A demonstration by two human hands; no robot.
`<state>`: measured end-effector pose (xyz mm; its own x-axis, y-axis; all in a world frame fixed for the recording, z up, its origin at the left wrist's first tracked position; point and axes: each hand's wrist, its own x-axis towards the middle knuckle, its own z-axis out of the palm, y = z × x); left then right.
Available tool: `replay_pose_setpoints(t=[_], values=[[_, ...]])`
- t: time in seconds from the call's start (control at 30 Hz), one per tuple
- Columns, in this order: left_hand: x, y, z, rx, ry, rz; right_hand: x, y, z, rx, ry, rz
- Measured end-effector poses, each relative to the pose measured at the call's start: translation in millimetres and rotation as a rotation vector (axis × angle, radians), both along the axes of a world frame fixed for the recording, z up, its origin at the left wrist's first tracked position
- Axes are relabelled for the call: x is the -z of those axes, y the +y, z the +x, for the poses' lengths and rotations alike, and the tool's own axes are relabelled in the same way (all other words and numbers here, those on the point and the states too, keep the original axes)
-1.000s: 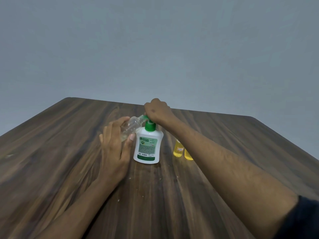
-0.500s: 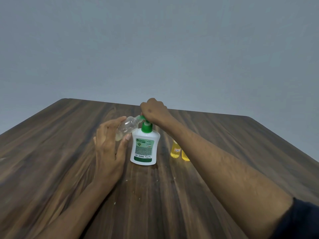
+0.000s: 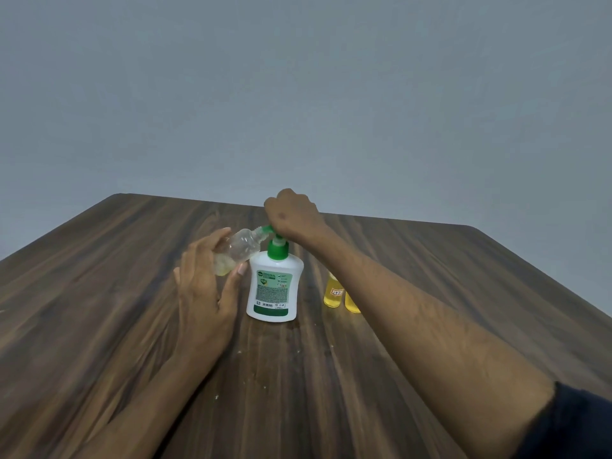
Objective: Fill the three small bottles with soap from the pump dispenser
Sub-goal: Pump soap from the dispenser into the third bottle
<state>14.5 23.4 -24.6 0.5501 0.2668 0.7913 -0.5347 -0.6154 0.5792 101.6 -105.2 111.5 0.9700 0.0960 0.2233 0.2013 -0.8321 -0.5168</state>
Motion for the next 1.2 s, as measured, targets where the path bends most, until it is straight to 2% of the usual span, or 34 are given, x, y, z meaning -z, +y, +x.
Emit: replay_pose_setpoints(t=[0.13, 0.27, 0.63, 1.2], values=[[-1.0, 0.4, 0.7, -0.009, -0.023, 0.017, 2.6, 0.9, -0.3, 0.004, 0.018, -0.027], [-2.3, 0.4, -1.0, -0.005, -0.028, 0.012, -1.5, 0.1, -2.6, 0.002, -0.056, -0.039], [-2.0, -0.7, -3.3, 0.017, -0.001, -0.002, 0.2, 3.5, -6.0, 0.022, 0.012, -0.057], [0.2, 0.3, -1.5, 0.041, 0.05, -0.004, -6.4, 1.7, -11.2, -0.007, -0.027, -0.07]])
